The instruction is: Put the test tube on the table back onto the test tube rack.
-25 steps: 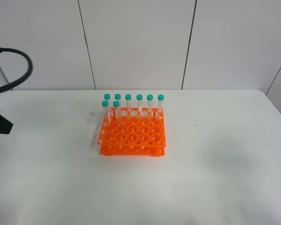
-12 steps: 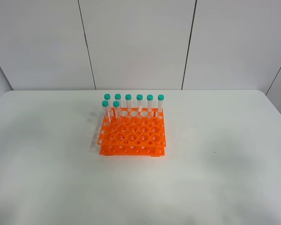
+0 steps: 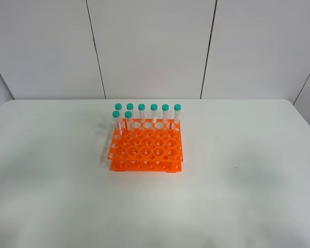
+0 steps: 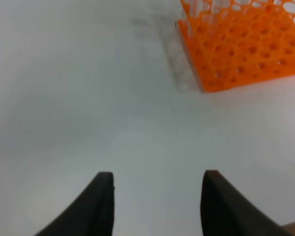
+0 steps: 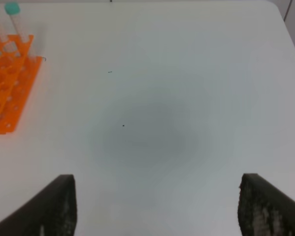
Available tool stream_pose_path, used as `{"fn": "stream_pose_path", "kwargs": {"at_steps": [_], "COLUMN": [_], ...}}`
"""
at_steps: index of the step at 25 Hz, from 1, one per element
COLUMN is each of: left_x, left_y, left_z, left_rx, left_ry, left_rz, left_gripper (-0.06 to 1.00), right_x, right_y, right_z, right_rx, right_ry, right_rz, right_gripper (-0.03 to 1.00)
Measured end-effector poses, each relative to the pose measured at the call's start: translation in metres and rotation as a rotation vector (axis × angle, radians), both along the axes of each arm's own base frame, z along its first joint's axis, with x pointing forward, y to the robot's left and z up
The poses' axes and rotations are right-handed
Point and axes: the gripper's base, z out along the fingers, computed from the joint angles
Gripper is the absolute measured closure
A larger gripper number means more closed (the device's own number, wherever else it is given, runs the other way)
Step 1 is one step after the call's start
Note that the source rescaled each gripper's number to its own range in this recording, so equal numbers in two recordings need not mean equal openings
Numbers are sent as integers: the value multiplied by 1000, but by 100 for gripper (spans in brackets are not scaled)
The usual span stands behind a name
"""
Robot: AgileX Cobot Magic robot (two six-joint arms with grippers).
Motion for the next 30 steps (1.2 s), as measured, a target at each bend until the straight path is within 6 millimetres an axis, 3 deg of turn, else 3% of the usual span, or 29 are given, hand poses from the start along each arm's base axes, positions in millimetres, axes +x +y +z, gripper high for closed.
{"fn": "stream_pose_path", "kwargs": {"at_steps": [11, 30], "left_x": [-22, -23], "left_y": [-1, 0], "left_z": [-12, -12], "left_rx": [6, 14], "left_ry": [-88, -90], "left_rz": [5, 14], "left_gripper": [32, 32], "right_x": [0, 0], "right_y": [0, 0], "right_z": [0, 0], "right_rx": [0, 0], "right_ry": [0, 0], "right_rz": [0, 0], "right_gripper": [9, 9]}}
